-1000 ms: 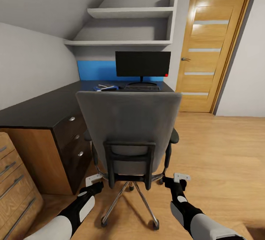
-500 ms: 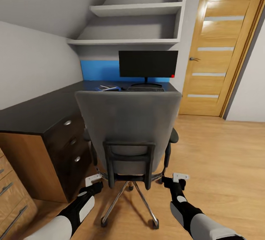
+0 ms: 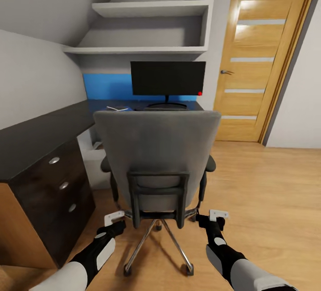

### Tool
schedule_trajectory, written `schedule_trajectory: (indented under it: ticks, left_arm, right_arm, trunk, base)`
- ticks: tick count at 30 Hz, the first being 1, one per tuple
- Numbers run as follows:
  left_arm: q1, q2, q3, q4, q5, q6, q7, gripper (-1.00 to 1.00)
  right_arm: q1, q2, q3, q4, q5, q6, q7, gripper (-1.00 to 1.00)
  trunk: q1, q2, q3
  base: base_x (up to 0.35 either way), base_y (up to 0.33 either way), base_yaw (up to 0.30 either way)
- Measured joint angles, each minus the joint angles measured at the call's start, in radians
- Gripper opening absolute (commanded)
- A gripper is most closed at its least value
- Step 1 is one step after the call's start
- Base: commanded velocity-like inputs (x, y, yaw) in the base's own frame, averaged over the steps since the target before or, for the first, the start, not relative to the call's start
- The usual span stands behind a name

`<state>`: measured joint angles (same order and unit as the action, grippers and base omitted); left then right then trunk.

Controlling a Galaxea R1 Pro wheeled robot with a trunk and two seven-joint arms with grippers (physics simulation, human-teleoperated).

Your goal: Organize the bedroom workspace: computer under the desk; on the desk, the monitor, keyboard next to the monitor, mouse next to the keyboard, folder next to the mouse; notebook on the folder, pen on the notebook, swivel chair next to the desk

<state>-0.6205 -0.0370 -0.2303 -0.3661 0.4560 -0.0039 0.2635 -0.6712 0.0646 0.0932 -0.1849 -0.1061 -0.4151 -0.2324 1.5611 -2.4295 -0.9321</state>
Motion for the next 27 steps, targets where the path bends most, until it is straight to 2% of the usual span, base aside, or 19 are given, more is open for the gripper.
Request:
schedule_trajectory:
  ticks: [3, 6, 7, 8, 27]
  left_arm:
    - [0.0, 0.001, -0.002, 0.0, 0.003, 0.0, -0.002, 1.0]
    - [0.0, 0.001, -0.003, -0.002, 0.002, 0.0, -0.005, 1.0]
    - [0.0, 0.001, -0.004, -0.001, 0.002, 0.0, -0.005, 1.0]
    - [0.0, 0.001, -0.004, -0.001, 0.002, 0.0, -0.006, 1.0]
    - [0.0, 0.001, -0.002, -0.001, 0.001, 0.001, -0.004, 1.0]
  right_arm:
    - [0.0, 0.0, -0.001, 0.0, -0.001, 0.0, -0.002, 1.0]
    - [0.0, -0.001, -0.023, 0.001, -0.014, -0.005, -0.008, 1.0]
    - [0.0, 0.0, -0.001, 0.0, -0.001, -0.001, 0.0, 1.0]
    - [0.0, 0.0, 0.001, 0.0, 0.0, 0.0, 0.0, 1.0]
    - [0.0, 0.0, -0.002, 0.001, -0.005, -0.001, -0.001, 1.0]
  trunk:
    - [0.0, 0.0, 0.0]
    - [0.0, 0.0, 0.0]
    - [0.0, 0.0, 0.0]
    - [0.0, 0.0, -0.001]
    - [0.0, 0.0, -0.002]
  base:
    - [0.325, -0.001, 0.005]
    - [0.328, 0.0, 0.132]
    - [0.328, 0.0, 0.19]
    - [0.328, 0.0, 0.157]
    - [0.307, -0.015, 0.018]
